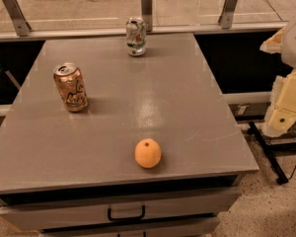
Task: Move orange can near 7up can
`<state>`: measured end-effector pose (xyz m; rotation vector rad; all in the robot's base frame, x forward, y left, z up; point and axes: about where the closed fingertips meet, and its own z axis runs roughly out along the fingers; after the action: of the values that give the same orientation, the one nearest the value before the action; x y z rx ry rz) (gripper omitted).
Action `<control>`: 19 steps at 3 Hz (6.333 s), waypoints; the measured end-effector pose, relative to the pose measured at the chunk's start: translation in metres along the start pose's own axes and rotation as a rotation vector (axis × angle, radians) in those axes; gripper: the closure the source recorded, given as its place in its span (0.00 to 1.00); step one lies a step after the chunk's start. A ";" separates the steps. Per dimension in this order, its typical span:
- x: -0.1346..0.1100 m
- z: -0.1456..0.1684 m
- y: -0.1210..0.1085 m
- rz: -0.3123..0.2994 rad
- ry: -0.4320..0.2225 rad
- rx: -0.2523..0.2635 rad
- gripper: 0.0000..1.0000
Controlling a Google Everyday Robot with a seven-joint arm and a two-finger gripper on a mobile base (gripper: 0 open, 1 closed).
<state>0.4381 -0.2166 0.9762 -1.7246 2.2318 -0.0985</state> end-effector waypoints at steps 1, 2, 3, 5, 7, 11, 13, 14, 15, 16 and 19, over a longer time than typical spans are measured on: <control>0.000 0.000 0.000 0.000 0.000 0.000 0.00; -0.020 0.014 0.003 -0.039 -0.056 -0.027 0.00; -0.083 0.049 0.015 -0.138 -0.182 -0.087 0.00; -0.237 0.077 0.048 -0.312 -0.465 -0.168 0.00; -0.264 0.085 0.046 -0.336 -0.537 -0.156 0.00; -0.409 0.152 0.002 -0.278 -0.953 -0.175 0.00; -0.411 0.172 -0.004 -0.187 -0.965 -0.171 0.41; -0.395 0.162 -0.018 -0.132 -0.984 -0.137 0.65; -0.366 0.136 -0.046 -0.084 -1.001 -0.038 0.87; -0.364 0.136 -0.046 -0.083 -1.000 -0.037 1.00; -0.325 0.121 -0.149 -0.068 -0.967 0.185 1.00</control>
Offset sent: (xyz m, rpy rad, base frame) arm 0.0133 0.0561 -0.0307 0.1238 0.0354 0.1497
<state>0.6835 0.0697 0.9656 -1.3199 1.3955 0.4133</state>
